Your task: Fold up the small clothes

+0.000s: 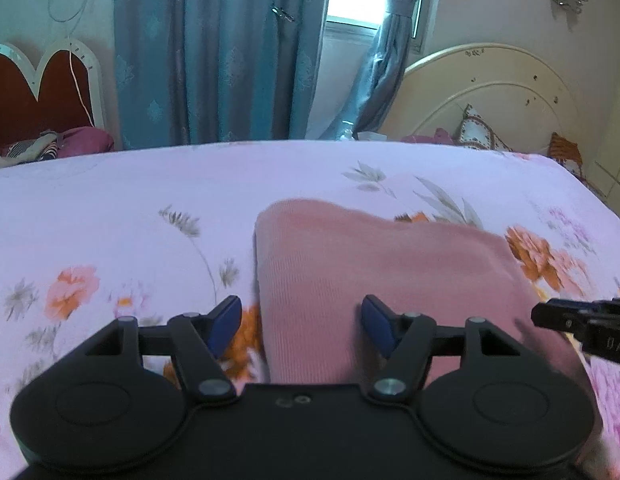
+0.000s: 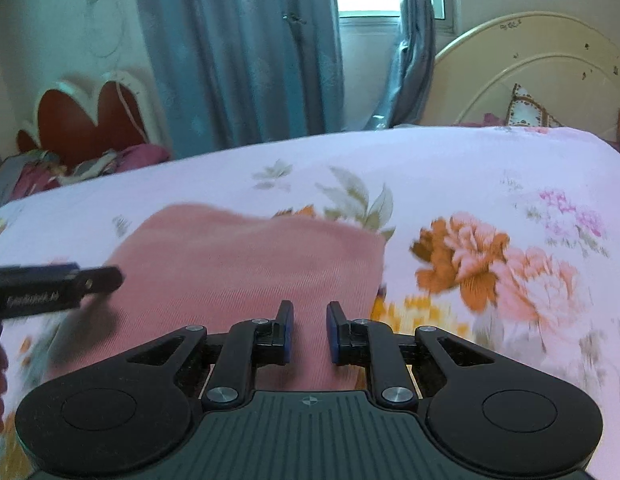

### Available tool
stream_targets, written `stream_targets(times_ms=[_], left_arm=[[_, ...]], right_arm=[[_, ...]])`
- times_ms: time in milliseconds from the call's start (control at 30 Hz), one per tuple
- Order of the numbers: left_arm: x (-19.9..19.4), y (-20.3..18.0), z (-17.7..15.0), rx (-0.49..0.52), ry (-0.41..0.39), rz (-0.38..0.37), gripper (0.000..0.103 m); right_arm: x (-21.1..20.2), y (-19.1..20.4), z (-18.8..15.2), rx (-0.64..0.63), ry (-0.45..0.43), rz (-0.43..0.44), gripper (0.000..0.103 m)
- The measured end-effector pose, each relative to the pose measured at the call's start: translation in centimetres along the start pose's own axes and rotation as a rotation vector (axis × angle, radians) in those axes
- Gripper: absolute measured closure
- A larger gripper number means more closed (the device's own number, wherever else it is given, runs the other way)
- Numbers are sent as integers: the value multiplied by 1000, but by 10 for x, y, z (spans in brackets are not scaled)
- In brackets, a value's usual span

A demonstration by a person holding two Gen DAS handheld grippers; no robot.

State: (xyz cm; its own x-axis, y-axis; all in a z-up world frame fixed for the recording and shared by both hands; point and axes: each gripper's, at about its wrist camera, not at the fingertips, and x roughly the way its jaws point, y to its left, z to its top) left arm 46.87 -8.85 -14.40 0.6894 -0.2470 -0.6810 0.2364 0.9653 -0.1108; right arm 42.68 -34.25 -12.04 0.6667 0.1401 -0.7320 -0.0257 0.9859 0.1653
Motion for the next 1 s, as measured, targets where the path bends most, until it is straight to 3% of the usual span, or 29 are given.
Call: stream_targets(times_ms=[100, 200, 467, 600, 767, 900, 967, 1000], left_arm=[[1, -2, -13, 19, 20, 3, 36], [-3, -1, -15, -4, 35, 3, 37], [-39, 2, -37, -31, 51, -57, 32], [-28, 2, -59, -38, 125, -72, 30], [-26, 2, -70, -27, 138, -78, 28], [-33, 12, -60, -92, 148, -111, 27], [-36, 17, -51, -130, 120, -118, 17], [-35, 19, -45, -145, 105, -120, 14]], right_arm=[[5, 1, -19, -38, 40, -66, 86], [1, -6, -23, -7, 40, -67, 86], [-49, -4, -51, -29, 49, -16, 86], [-43, -13, -76, -8, 96, -31, 86], [-46, -21, -76, 33, 117, -1, 85], [-55, -28, -68, 61, 128, 51, 82], [-61, -32, -58, 92, 91, 54, 45], [-62, -34, -53, 100, 60, 52, 16]])
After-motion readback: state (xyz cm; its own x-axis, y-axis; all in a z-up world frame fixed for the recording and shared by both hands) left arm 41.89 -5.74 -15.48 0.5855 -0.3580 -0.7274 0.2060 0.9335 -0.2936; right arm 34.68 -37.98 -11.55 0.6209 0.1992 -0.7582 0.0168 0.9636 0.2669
